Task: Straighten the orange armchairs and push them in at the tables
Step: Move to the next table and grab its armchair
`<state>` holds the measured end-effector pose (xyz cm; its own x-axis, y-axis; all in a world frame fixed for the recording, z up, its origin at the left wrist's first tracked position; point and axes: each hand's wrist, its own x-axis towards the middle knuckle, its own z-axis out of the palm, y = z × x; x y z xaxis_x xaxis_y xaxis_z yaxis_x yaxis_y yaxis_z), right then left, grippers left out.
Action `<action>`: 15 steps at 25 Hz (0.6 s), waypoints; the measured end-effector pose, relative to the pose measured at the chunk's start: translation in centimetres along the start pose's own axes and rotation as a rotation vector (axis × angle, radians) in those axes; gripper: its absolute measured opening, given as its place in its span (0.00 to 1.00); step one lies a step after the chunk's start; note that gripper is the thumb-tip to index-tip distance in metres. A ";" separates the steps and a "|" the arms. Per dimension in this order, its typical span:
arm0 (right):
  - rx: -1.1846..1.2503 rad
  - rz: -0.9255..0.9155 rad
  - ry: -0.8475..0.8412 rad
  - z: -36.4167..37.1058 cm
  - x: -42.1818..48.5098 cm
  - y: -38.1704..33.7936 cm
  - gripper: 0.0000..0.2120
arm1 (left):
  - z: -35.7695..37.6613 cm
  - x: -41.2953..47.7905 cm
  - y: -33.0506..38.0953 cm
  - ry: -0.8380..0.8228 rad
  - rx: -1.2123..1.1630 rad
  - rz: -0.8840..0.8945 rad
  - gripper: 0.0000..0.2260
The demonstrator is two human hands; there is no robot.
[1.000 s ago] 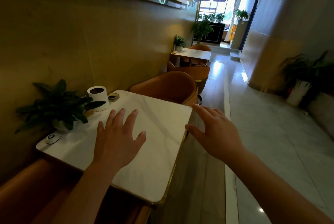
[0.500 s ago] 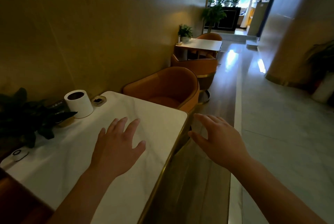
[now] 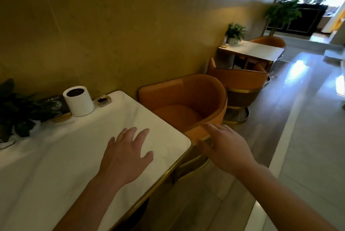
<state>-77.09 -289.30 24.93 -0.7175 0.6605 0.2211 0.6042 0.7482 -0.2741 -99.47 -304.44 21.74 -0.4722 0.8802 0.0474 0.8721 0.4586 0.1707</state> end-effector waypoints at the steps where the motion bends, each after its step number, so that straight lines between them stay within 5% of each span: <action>1: -0.010 -0.018 -0.012 0.2 1.9 1.8 0.28 | 0.6 1.9 0.9 -0.002 0.007 -0.015 0.30; 15: -0.005 -0.074 -0.206 3.5 29.7 25.5 0.28 | 6.2 34.0 10.8 -0.026 0.001 -0.201 0.31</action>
<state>-84.21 -250.86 21.25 -0.8155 0.5771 0.0441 0.5485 0.7948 -0.2596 -105.30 -268.82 19.06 -0.6333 0.7738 -0.0132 0.7606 0.6255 0.1736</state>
